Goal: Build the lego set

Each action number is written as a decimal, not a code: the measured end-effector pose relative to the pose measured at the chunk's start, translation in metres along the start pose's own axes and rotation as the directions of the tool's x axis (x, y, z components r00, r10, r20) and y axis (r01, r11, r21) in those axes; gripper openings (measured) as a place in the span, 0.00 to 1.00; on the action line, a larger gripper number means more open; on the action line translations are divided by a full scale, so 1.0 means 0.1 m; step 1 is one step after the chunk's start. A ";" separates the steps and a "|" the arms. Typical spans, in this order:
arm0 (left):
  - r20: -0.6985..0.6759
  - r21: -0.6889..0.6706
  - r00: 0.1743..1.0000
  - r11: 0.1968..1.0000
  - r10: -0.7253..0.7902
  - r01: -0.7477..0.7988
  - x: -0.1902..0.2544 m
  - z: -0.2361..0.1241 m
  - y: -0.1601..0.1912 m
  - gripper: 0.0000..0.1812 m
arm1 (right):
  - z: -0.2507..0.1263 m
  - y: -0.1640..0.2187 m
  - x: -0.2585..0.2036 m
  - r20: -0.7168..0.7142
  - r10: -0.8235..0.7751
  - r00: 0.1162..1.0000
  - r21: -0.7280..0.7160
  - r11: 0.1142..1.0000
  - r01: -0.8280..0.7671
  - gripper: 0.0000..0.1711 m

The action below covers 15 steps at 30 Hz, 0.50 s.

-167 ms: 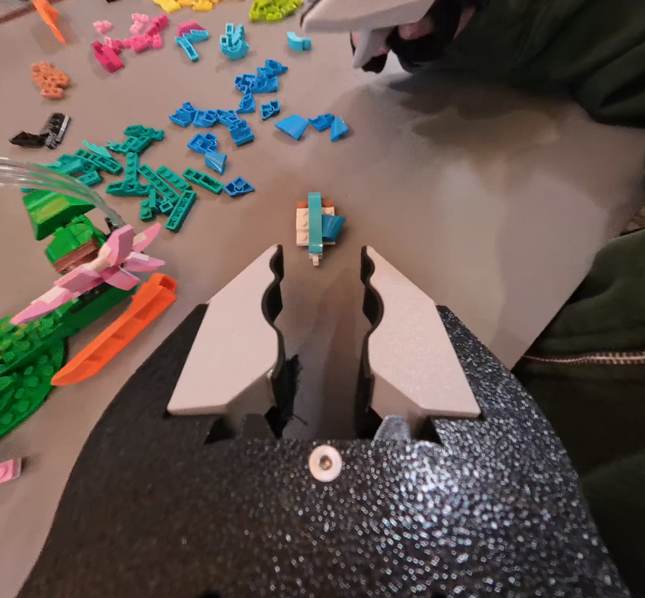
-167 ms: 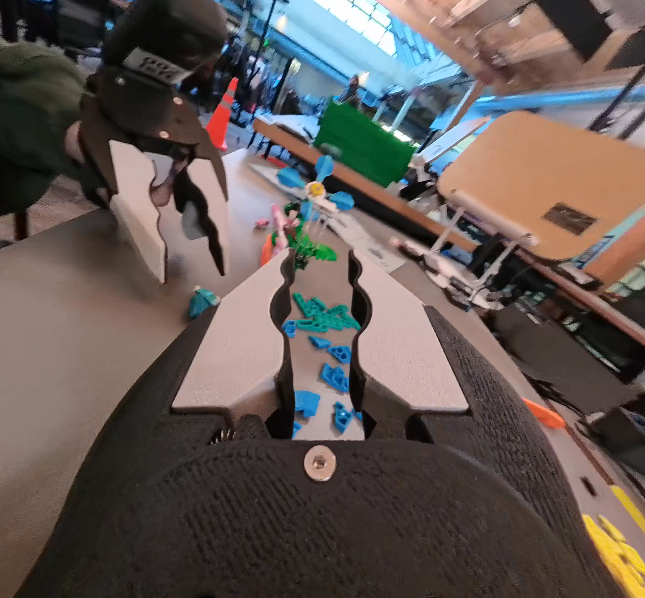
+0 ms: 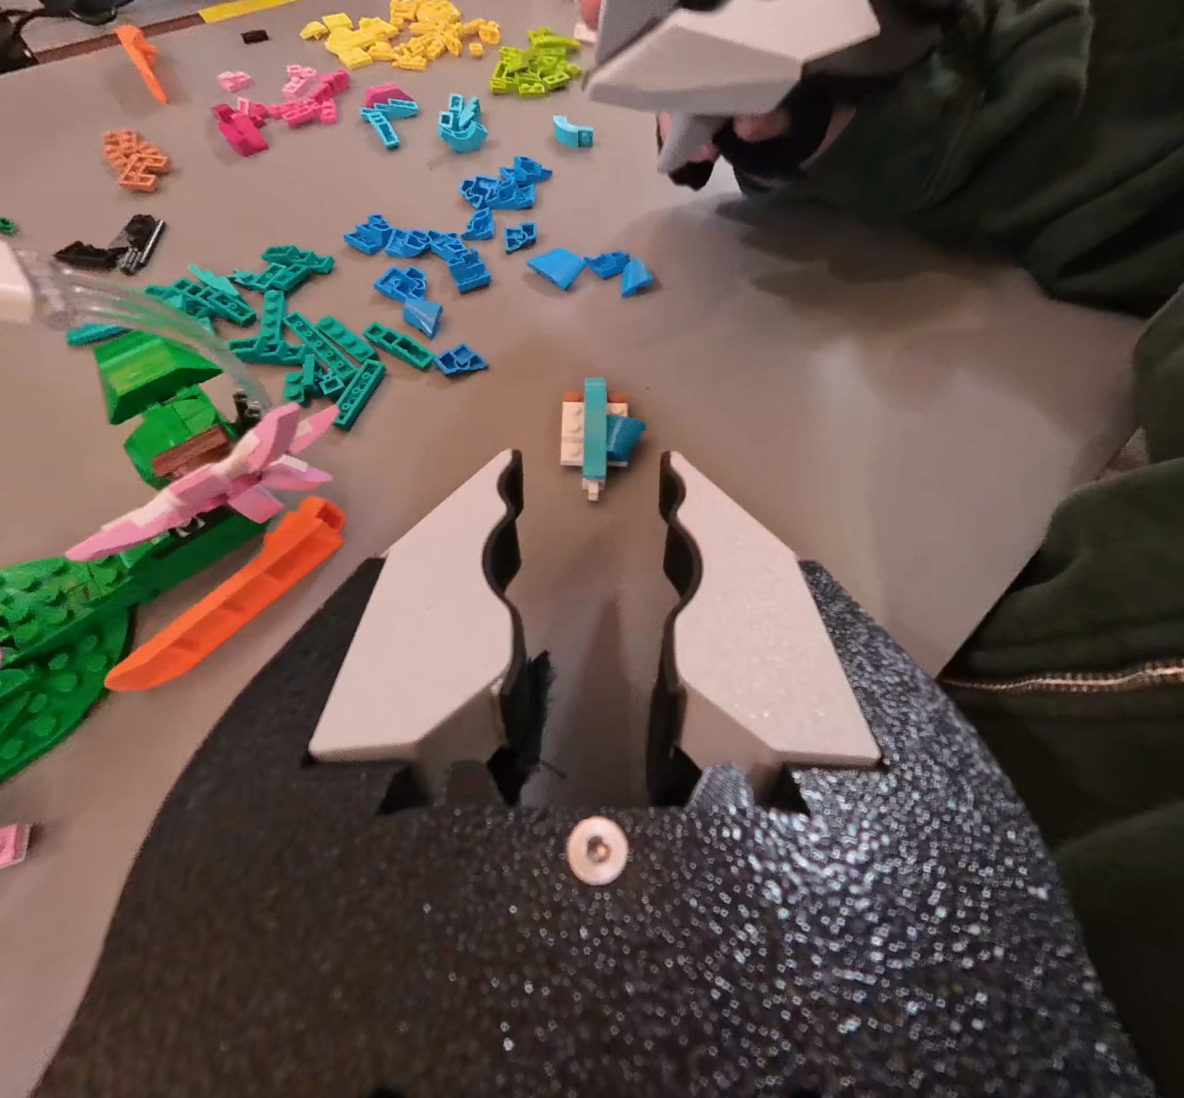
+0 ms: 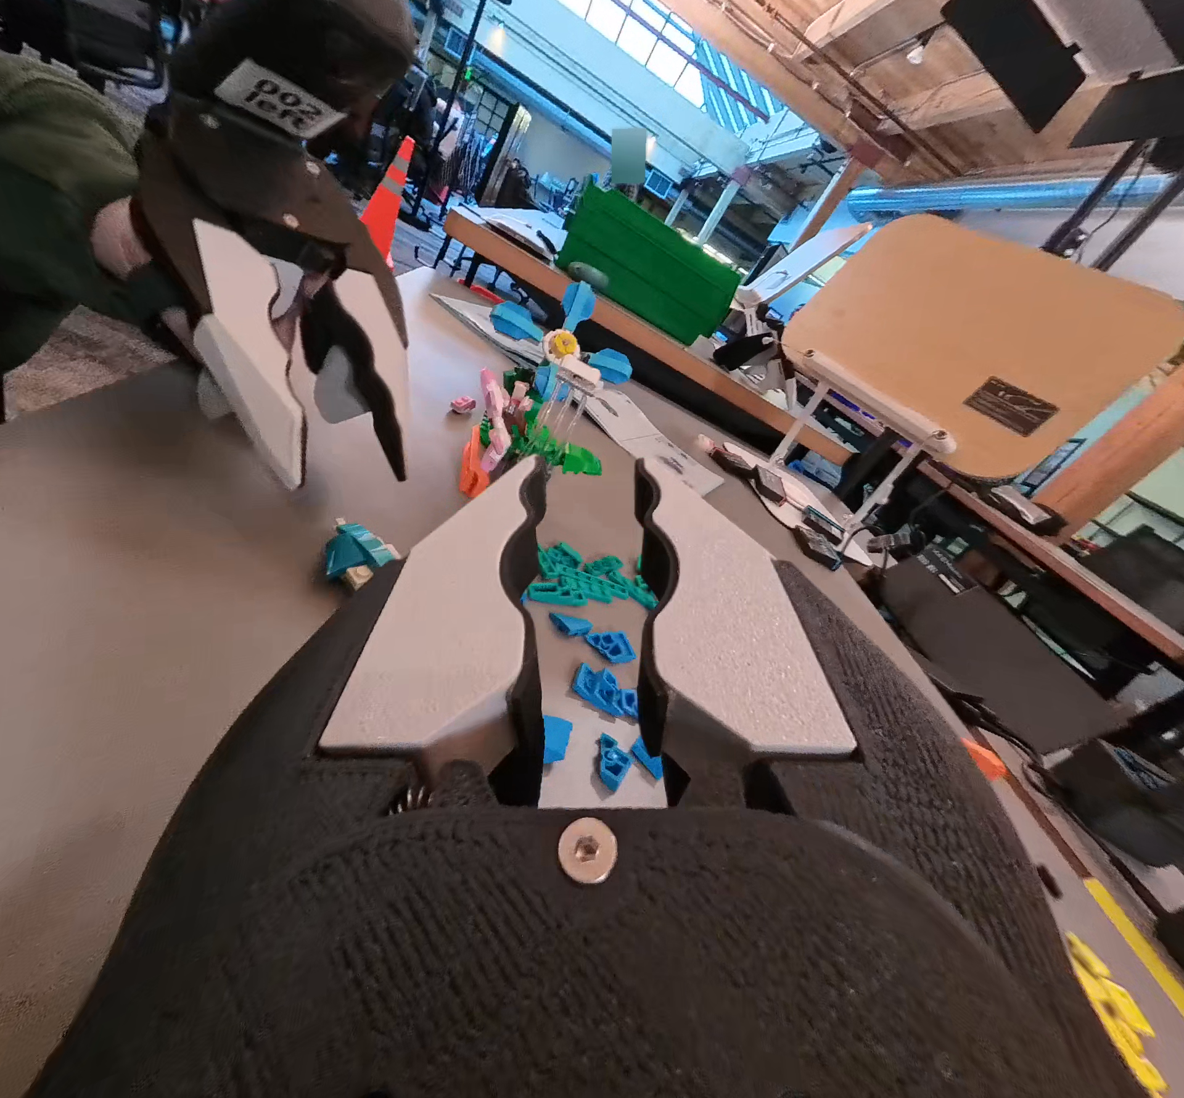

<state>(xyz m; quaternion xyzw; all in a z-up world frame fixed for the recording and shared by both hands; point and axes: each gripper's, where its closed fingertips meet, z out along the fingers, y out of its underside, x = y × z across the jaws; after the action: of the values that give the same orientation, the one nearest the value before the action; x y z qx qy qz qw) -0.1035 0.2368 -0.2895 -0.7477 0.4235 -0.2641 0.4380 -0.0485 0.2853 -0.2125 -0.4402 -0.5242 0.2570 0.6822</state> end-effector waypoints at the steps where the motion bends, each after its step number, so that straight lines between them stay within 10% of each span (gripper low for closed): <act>1: -0.009 0.011 1.000 1.000 -0.021 0.021 -0.01 -0.01 -0.01 0.22 | 0.02 0.02 -0.02 0.013 -0.001 1.000 -0.008 1.000 0.001 0.15; 6: -0.042 0.056 0.997 0.996 -0.063 0.065 -0.02 -0.06 -0.07 0.22 | 0.08 0.16 -0.27 0.198 0.130 0.972 -0.138 0.985 -0.104 0.08; 10: -0.039 0.030 0.997 0.997 -0.066 0.067 -0.02 -0.03 -0.04 0.23 | 0.08 0.27 -0.76 0.441 0.435 0.785 -0.406 0.877 -0.257 0.17; 15: -0.034 0.000 0.998 0.998 -0.057 0.057 -0.02 0.00 0.00 0.23 | 0.13 0.44 -0.90 0.461 0.396 0.794 -0.494 0.858 -0.141 0.23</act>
<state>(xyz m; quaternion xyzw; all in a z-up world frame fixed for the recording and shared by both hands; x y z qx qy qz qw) -0.1044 0.2382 -0.2893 -0.7547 0.4093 -0.2893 0.4233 -0.0846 0.2371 -0.2939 -0.5606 -0.6705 0.3449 0.3424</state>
